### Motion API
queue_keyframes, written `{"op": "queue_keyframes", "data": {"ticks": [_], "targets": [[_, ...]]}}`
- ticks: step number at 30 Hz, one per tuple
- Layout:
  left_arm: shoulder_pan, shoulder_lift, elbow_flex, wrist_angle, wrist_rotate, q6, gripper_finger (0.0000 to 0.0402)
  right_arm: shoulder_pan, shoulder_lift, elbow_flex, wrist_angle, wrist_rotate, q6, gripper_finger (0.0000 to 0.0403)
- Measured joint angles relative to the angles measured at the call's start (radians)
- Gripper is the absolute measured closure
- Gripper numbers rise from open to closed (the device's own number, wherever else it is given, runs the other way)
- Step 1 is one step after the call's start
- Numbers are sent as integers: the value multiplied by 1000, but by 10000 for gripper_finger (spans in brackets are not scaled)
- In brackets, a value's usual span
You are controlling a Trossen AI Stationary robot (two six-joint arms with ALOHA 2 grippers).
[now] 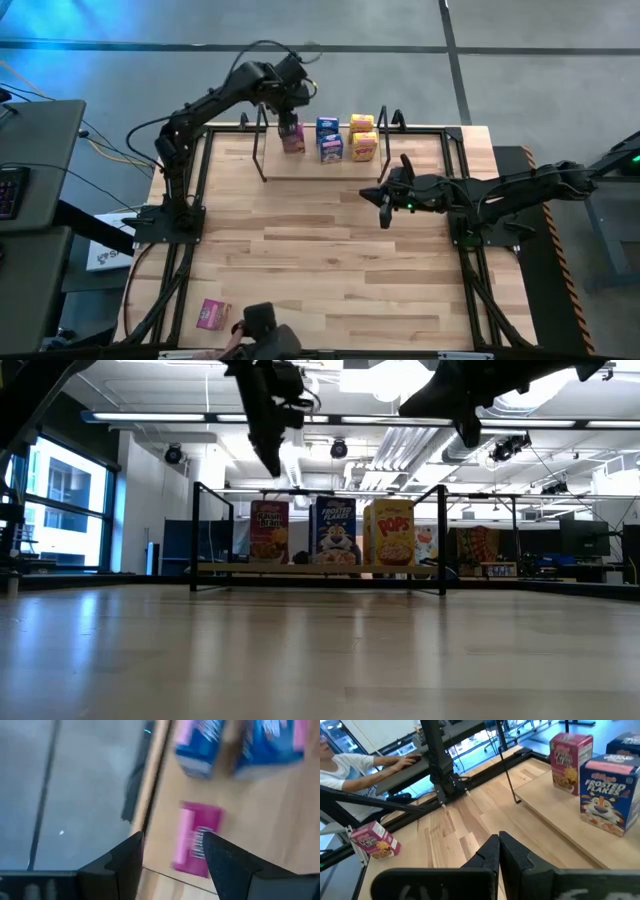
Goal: Stack cereal on shelf
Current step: Put the purple cereal box on the shelf
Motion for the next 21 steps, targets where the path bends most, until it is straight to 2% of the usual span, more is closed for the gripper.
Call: {"op": "queue_keyframes", "data": {"ticks": [2,4,8,10,12,15,21], "targets": [[1,0,60,-23,5,-48,207,0,0,0,15,8,-5,402],[6,-9,109,-34,59,-108,208,0,0,0,26,19,-5,402],[14,-82,117,34,293,-249,210,0,0,0,50,51,-27,402],[12,-135,76,94,391,-303,212,0,0,0,72,63,-35,402],[-7,-201,8,164,447,-340,215,0,0,0,92,72,-35,402],[-55,-329,-148,302,456,-394,221,0,0,0,121,72,-54,402],[-209,-649,-605,735,452,-528,227,0,0,0,201,66,-66,402]]}}
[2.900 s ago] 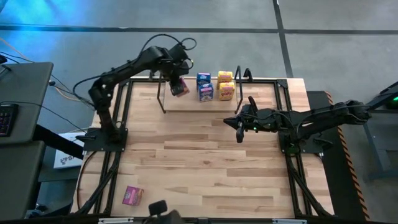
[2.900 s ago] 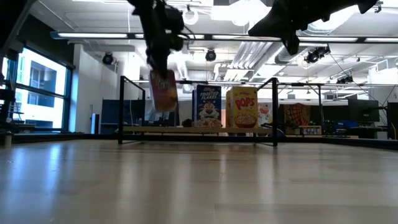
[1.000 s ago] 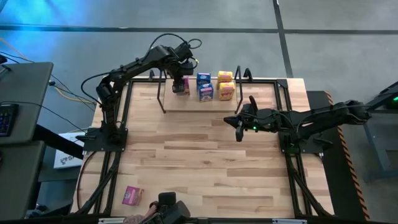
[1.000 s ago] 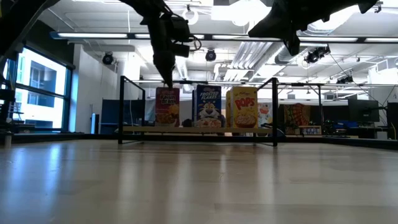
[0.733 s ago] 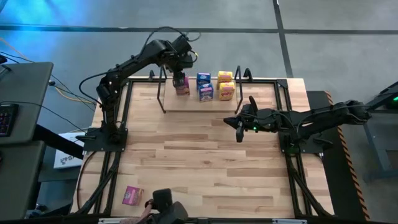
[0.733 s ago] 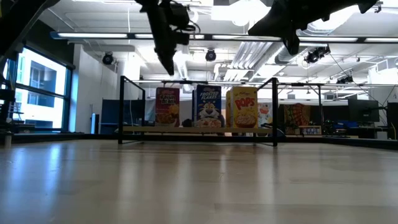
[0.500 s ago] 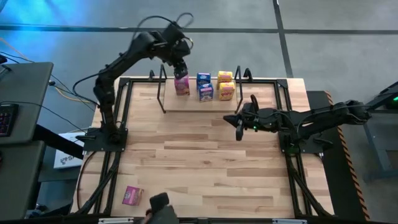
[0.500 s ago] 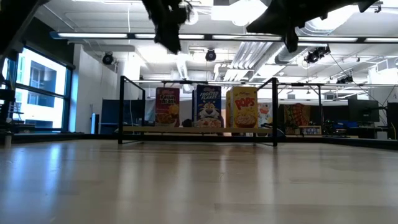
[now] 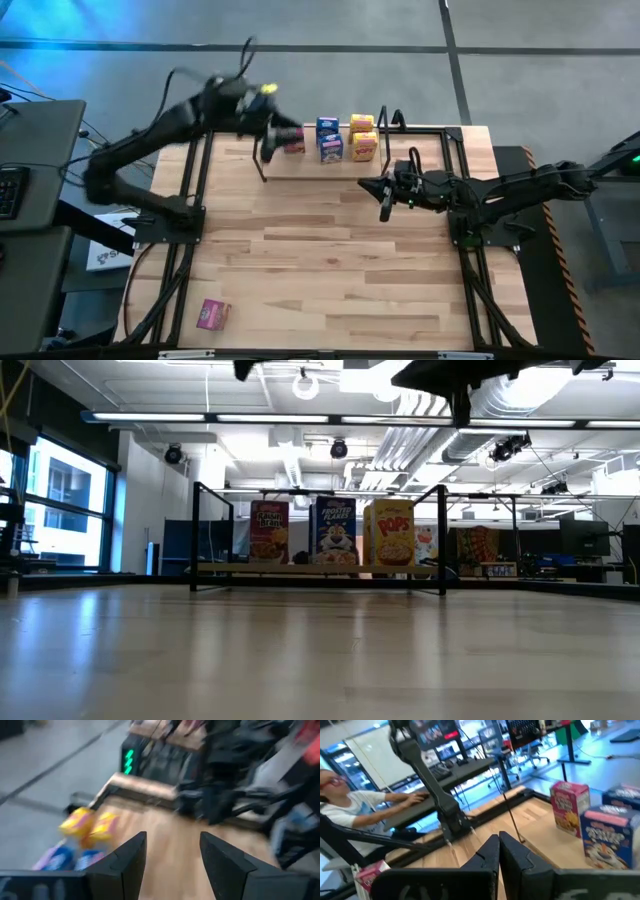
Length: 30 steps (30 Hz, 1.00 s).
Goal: Stack cereal on shelf
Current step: Put the purple cereal box on the shelf
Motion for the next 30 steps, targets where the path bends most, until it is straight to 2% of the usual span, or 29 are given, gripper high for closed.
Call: {"op": "queue_keyframes", "data": {"ticks": [5,9,12,17,20,23,27,30], "targets": [[-155,-227,-366,339,-88,-201,228,0,0,0,62,-68,-30,402],[-251,-352,-563,488,-202,-307,228,0,0,0,68,-103,-20,402],[-294,-410,-638,524,-255,-350,228,3,0,0,68,-117,-13,402],[-314,-458,-667,514,-265,-350,228,8,0,0,76,-96,21,388],[-320,-470,-667,510,-261,-335,228,7,0,0,80,-37,75,347],[-323,-480,-667,510,-247,-275,228,7,0,0,95,-3,96,285],[-323,-482,-667,509,-246,-207,228,7,0,0,134,-7,96,201],[-323,-482,-667,504,-246,-161,228,7,0,0,140,-21,94,160]]}}
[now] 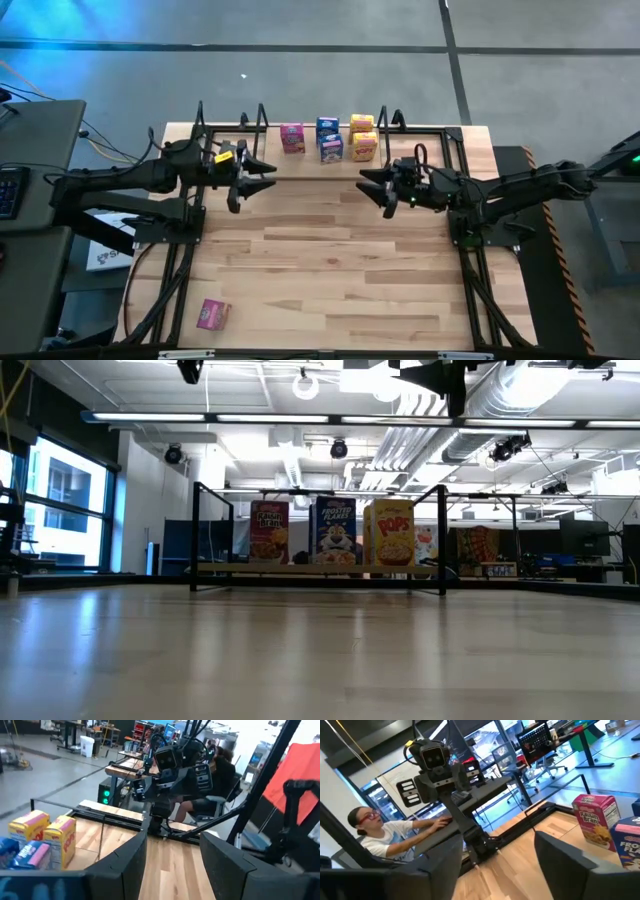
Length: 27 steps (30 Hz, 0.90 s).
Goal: Stack cereal on shelf
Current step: Put the purple cereal box on the shelf
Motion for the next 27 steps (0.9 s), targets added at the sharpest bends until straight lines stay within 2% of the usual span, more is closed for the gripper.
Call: {"op": "queue_keyframes", "data": {"ticks": [3,6,10,15,18,20,24,27], "targets": [[0,1,0,-13,-1,21,228,0,0,0,0,-5,0,143],[-1,7,20,-61,-8,-81,228,0,0,0,-1,-16,-1,140],[-49,61,140,-315,-23,-100,228,0,0,0,-4,-41,-4,139],[-158,174,343,-715,-71,-228,228,0,0,0,-37,-65,-8,139],[-230,224,412,-928,-71,-410,228,0,0,0,-66,-67,-9,139],[-292,238,424,-1014,-71,-570,228,0,0,0,-86,-70,-9,139],[-476,248,424,-1185,-96,-887,228,0,0,0,-113,-93,-9,139],[-638,257,424,-1248,-147,-1151,228,0,0,0,-130,-104,-9,139]]}}
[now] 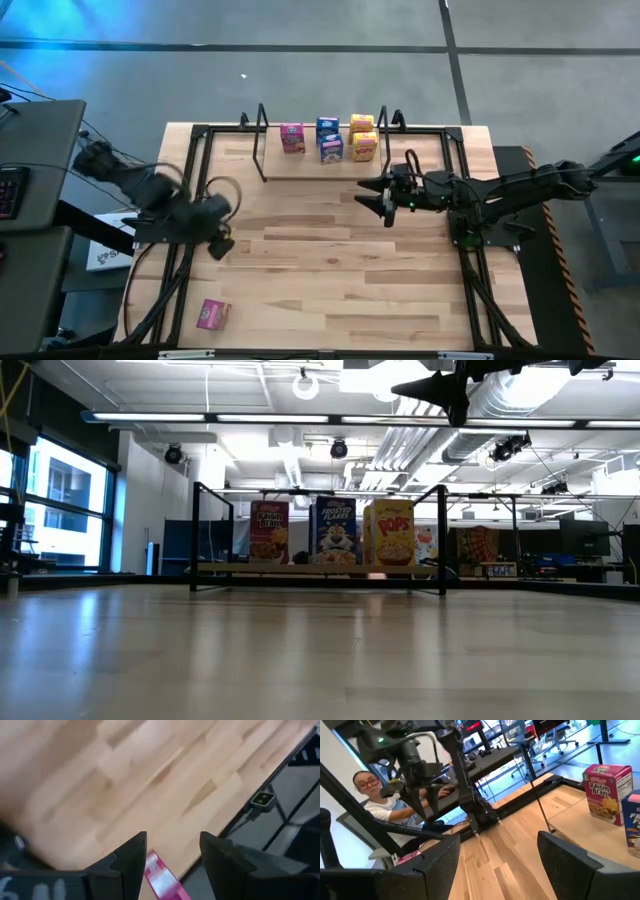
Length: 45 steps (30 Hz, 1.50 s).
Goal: Stack cereal on shelf
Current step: Put the purple cereal box on the shelf
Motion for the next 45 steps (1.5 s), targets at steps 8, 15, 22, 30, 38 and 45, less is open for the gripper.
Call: {"op": "queue_keyframes", "data": {"ticks": [8,15,22,30,38,45], "targets": [[-349,136,0,10,18,-533,228,0,0,0,-38,-10,0,139],[-518,305,0,182,51,-845,228,0,0,0,-67,-10,0,139],[-541,392,0,213,59,-913,228,0,0,0,-87,-10,5,139],[-525,406,0,210,59,-914,228,0,0,0,-90,-13,8,139],[-526,378,0,219,59,-926,228,0,0,0,-97,-13,8,139],[-533,378,0,203,70,-878,226,0,0,0,-105,-13,8,139]]}}
